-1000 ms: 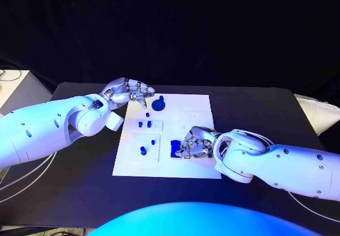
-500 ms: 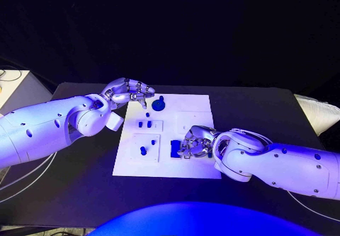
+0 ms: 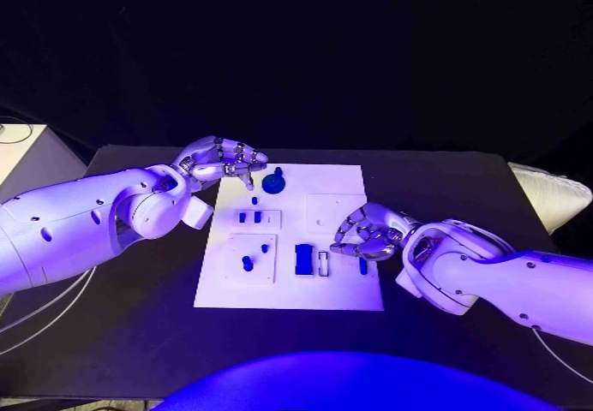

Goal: Assemble the parts on the task board

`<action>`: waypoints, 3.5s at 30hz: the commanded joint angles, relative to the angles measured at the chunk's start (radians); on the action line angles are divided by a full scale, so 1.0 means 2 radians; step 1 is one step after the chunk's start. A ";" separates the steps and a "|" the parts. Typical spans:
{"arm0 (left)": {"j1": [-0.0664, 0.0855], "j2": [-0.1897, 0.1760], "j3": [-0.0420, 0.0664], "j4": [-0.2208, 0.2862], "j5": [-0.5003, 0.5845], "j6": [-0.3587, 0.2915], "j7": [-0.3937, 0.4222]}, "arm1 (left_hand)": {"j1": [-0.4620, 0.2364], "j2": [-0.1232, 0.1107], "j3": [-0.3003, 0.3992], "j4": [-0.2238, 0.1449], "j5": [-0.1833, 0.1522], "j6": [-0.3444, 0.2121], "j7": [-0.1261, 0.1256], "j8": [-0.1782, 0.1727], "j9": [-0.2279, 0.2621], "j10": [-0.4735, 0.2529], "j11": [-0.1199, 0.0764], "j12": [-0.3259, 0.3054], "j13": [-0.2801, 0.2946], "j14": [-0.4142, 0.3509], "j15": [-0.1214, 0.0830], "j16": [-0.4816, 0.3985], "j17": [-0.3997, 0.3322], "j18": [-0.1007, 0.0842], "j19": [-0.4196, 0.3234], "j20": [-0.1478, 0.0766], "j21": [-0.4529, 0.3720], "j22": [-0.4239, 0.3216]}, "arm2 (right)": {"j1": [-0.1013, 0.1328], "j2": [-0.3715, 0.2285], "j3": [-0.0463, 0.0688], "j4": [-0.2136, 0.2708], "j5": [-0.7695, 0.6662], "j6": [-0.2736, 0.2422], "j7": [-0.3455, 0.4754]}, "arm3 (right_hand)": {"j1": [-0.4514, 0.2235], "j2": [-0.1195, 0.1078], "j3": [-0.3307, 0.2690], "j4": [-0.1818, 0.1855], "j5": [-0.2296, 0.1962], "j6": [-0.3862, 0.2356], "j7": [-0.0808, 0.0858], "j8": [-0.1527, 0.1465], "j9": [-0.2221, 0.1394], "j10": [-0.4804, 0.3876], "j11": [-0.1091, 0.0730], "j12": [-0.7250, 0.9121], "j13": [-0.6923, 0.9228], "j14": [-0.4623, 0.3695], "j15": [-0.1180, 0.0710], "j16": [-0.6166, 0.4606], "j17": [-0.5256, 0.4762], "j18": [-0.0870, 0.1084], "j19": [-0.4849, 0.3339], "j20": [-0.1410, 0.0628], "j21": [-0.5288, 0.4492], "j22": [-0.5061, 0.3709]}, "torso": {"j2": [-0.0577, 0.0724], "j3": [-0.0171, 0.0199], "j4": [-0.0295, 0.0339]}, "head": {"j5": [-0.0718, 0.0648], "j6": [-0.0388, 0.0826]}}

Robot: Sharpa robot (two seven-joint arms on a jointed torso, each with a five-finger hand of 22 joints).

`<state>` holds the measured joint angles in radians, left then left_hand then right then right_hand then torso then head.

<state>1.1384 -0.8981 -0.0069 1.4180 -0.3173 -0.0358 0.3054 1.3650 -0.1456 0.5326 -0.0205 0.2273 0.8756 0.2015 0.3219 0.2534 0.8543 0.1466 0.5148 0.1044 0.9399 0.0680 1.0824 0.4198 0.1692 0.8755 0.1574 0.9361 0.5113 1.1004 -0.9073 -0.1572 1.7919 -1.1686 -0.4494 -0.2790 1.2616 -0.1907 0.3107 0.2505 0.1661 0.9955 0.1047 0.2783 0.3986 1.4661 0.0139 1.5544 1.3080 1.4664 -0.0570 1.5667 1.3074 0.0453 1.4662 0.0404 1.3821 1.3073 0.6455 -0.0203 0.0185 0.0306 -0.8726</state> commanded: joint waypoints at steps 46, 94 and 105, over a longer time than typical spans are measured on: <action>-0.006 -0.004 0.000 0.009 0.004 0.006 0.013 | 0.000 0.006 -0.001 0.003 0.002 -0.003 0.001 0.002 -0.001 -0.004 0.000 0.002 0.000 -0.003 0.001 0.000 0.000 0.008 0.002 0.001 -0.002 0.000 | -0.038 -0.006 -0.002 -0.031 -0.107 0.050 -0.093 | -0.006 0.012 -0.107 0.018 0.010 0.039 -0.017 0.015 0.034 0.046 -0.010 -0.012 0.123 0.052 -0.006 0.002 0.132 -0.005 0.036 -0.002 -0.007 0.108 | -0.002 0.0027 -0.0078 | 0.000 0.000; -0.006 -0.004 0.000 0.009 0.002 0.007 0.006 | -0.002 0.007 -0.001 0.005 0.002 -0.004 0.001 0.003 -0.001 -0.004 0.000 0.003 -0.001 -0.003 0.002 0.001 -0.001 0.008 0.002 0.002 -0.003 -0.001 | -0.032 0.006 -0.002 -0.005 0.012 0.007 -0.032 | 0.027 0.007 0.071 0.001 0.130 0.048 -0.024 0.013 0.062 0.051 -0.017 0.002 0.129 0.052 -0.012 0.002 0.132 -0.011 0.042 -0.009 0.025 0.116 | -0.003 0.0021 -0.0095 | 0.002 0.000; -0.006 -0.003 0.000 0.010 -0.001 0.008 0.003 | -0.002 0.007 -0.001 0.005 0.002 -0.004 0.001 0.003 -0.001 -0.004 0.000 0.003 -0.002 -0.003 0.002 0.001 -0.001 0.008 0.002 0.002 -0.003 -0.002 | -0.030 0.036 -0.002 -0.022 0.030 0.025 -0.057 | -0.016 0.002 0.071 0.008 0.093 0.052 -0.025 0.015 0.065 0.052 -0.017 0.008 0.131 0.052 -0.011 0.002 0.132 -0.011 0.042 -0.008 0.029 0.116 | -0.002 0.0025 -0.0086 | 0.001 0.000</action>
<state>1.1260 -0.9064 -0.0072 1.4338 -0.3141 -0.0347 0.3112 1.3609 -0.1416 0.5314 -0.0136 0.2273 0.8720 0.2050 0.3255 0.2521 0.8543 0.1466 0.5142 0.1024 0.9399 0.0680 1.0824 0.4192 0.1692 0.8755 0.1574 0.9361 0.5090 1.0413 -0.8392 -0.1615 1.7512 -1.1408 -0.4242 -0.3772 1.2353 -0.1853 0.4542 0.2595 0.3575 1.0897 0.0602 0.3023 0.4861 1.4681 -0.0132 1.5662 1.3074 1.4665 -0.0791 1.5667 1.3073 0.0297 1.4662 0.0287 1.4344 1.3077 0.6418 -0.0157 0.0009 0.0328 -0.8726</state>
